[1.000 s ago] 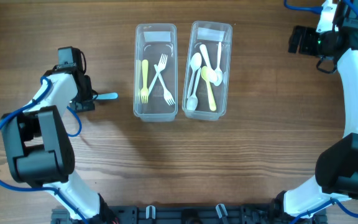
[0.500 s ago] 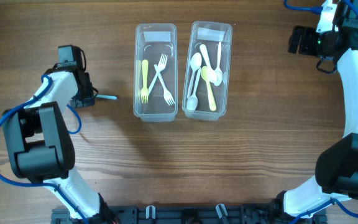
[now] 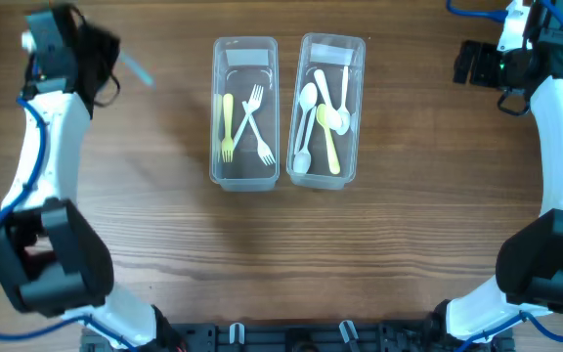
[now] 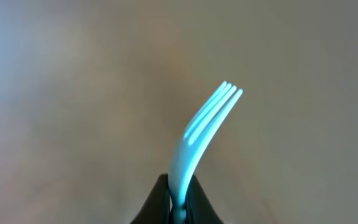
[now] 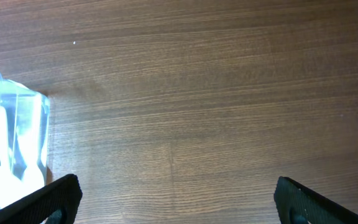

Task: Pack container
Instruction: 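Drop the light-blue fork into the left container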

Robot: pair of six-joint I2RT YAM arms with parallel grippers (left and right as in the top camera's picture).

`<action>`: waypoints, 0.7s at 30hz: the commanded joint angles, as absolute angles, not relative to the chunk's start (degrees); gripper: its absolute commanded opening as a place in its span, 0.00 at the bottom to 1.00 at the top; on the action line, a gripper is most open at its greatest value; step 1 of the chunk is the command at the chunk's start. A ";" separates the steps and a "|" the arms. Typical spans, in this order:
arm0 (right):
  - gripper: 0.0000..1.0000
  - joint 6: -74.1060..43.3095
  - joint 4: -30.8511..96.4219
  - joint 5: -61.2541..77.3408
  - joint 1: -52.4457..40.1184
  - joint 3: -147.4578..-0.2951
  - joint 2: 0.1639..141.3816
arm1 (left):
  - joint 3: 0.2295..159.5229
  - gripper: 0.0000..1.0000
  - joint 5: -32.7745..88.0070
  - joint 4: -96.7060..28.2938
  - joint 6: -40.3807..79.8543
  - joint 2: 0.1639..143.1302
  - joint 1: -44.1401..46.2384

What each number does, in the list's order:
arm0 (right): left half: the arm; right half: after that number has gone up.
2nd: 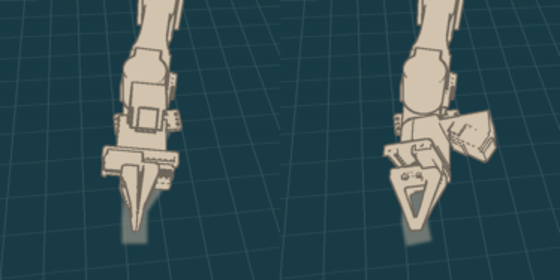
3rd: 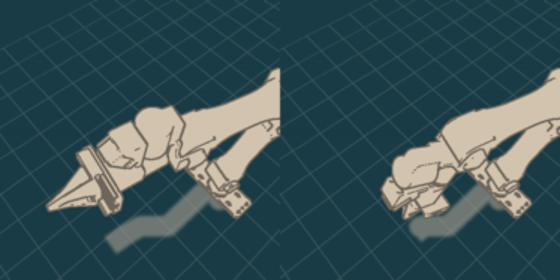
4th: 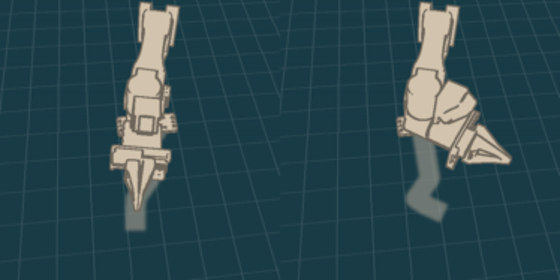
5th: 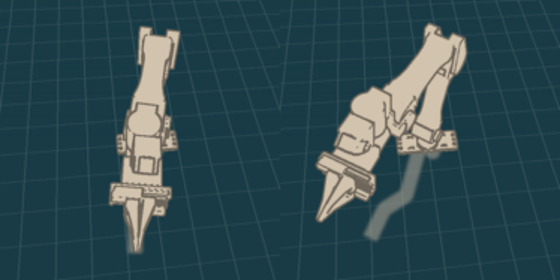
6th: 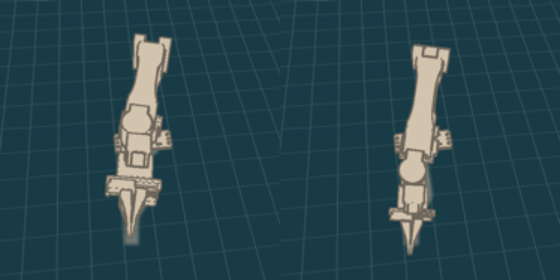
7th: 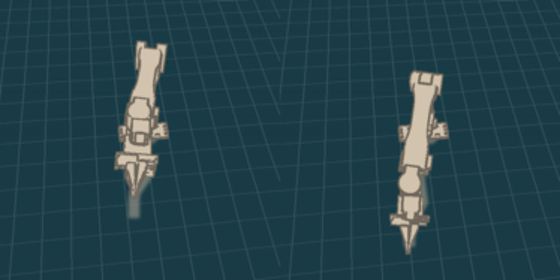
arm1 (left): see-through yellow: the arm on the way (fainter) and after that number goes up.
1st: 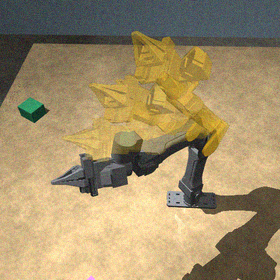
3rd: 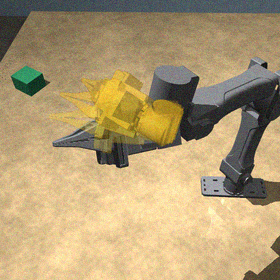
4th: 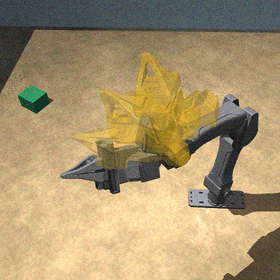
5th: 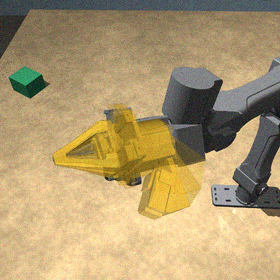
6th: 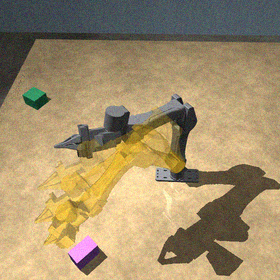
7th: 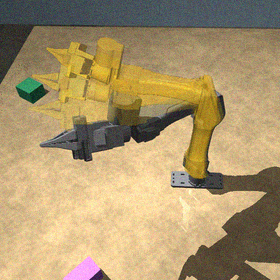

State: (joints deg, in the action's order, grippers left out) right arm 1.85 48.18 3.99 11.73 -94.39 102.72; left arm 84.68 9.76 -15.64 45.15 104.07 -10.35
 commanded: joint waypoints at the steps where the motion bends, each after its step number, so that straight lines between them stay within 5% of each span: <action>1: 1.00 2.85 48.03 3.40 11.55 -95.20 101.47 | 85.41 0.04 30.63 -9.96 23.83 102.32 -6.42; 9: 1.00 2.87 48.03 3.40 11.55 -95.20 101.47 | 85.38 0.04 29.56 -20.80 3.99 103.04 3.44; 21: 1.00 2.87 48.03 3.40 11.55 -95.20 101.47 | 85.38 0.12 24.32 -27.46 3.64 104.81 9.89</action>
